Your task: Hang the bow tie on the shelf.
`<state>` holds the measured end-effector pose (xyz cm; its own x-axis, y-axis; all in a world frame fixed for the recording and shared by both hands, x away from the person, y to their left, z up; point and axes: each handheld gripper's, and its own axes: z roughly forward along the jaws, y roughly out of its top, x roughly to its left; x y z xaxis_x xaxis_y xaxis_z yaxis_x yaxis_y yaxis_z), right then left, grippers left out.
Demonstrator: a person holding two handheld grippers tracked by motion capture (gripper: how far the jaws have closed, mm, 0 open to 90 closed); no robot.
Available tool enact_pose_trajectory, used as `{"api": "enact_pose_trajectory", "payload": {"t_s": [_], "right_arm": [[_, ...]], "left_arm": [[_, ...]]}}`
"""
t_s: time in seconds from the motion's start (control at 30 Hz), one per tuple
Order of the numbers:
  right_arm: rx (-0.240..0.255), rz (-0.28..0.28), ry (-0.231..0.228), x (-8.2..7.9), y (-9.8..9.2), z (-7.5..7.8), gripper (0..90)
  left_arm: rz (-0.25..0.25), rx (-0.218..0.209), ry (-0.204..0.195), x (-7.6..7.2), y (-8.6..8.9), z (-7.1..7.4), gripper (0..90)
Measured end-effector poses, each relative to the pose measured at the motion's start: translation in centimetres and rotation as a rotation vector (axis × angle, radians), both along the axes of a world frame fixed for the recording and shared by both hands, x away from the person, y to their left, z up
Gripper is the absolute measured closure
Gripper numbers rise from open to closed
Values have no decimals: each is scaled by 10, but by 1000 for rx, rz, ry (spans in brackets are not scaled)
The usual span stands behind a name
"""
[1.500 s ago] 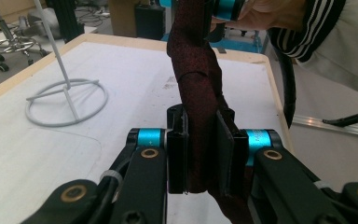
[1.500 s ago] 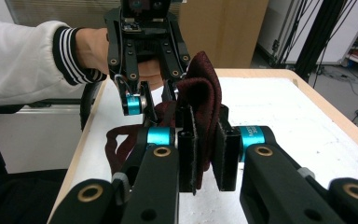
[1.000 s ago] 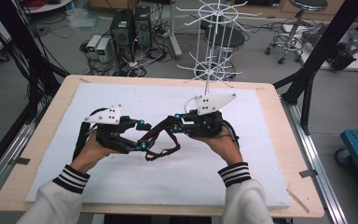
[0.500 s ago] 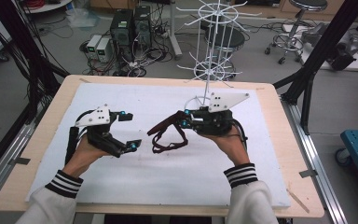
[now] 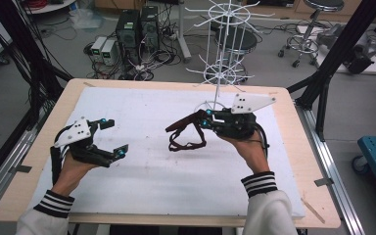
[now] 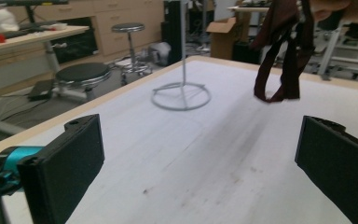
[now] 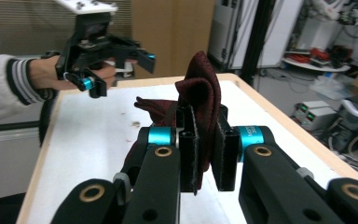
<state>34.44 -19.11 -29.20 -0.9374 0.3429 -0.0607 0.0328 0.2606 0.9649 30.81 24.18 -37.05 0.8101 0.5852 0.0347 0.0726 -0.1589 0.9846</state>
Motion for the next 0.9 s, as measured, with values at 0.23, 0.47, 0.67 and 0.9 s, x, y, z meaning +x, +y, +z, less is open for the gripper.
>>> {"api": "enact_pose_trajectory", "payload": {"t_s": [0.23,0.47,0.67,0.9], "right_arm": [[5,-72,-3,2,-15,4,834],[18,-140,-9,6,-32,7,834],[25,-172,4,11,-40,5,834],[28,-222,2,18,-45,5,834]], "left_arm": [[63,-20,-7,-11,24,-19,17],[132,-62,-21,-22,46,-41,17],[155,-68,-42,-30,58,-57,17],[195,-76,-57,-38,70,-70,17]]}}
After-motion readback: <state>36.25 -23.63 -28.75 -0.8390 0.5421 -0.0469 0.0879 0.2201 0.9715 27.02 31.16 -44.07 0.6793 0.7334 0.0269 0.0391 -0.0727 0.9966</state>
